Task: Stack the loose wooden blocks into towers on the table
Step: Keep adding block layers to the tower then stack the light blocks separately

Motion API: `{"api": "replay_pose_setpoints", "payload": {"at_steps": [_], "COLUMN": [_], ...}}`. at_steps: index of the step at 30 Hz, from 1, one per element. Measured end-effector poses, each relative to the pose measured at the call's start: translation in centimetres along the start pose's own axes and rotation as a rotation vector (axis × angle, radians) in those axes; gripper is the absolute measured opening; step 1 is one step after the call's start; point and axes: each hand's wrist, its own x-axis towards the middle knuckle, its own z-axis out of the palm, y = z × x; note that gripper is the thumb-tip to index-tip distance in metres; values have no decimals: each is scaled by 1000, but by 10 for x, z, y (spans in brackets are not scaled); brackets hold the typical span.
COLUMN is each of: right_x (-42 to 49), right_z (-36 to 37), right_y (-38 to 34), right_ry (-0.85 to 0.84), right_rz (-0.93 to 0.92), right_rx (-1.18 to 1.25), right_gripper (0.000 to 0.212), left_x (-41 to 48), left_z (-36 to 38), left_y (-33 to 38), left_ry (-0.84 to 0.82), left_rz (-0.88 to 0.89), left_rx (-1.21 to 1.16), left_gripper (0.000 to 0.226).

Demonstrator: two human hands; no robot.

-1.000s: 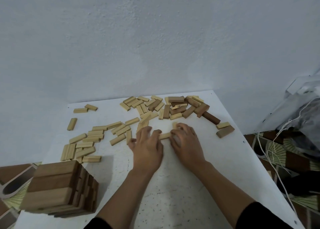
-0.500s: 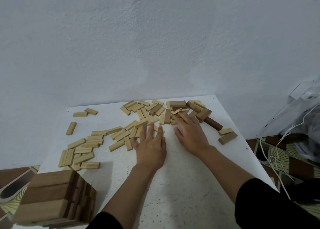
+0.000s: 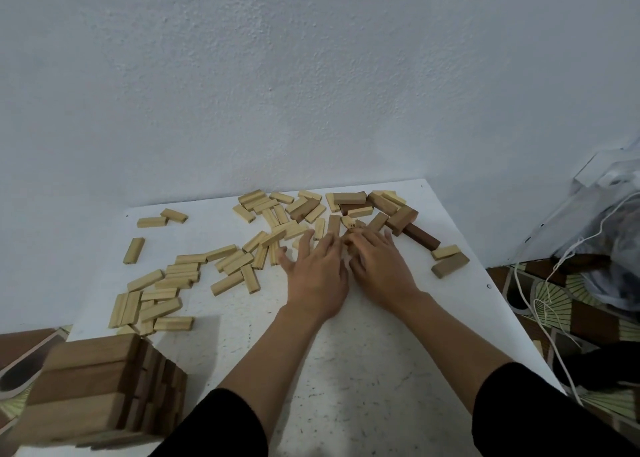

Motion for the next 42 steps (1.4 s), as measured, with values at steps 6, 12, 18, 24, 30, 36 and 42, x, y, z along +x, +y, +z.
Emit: {"api": "replay_pose_setpoints", "payload": {"at_steps": [6,12,18,24,30,36,42], "right_x": [-34,-71,-42,4,1,-64,-117], "right_z": [-4,1,-17,-16,-16,-24,-20], "right_y": [-8,-21,-23,1,-2,-13,-56], "right_ry": [11,87,156,-22,51,180,112], "right_rz": [-75,-53,37,151,160,210,88], "right_rx": [119,291,225,-100,-137,-19,159], "right_gripper": [42,40,22,50,49,41,38], "left_x": [-53,-96,-105,-110,-118,-136,-153], "left_z": [10,9,4,5,7,7,-1], "left_y": [-17,-34,-47,-48,-49,-54,-57], "left_ry": [89,91,57,85,154,182,183], "left_rz": [93,172,183,194,192,200,231], "left_rx": [5,13,-1,-37,-49,-50,-83], "left_gripper": [53,49,44,45,50,45,43]}}
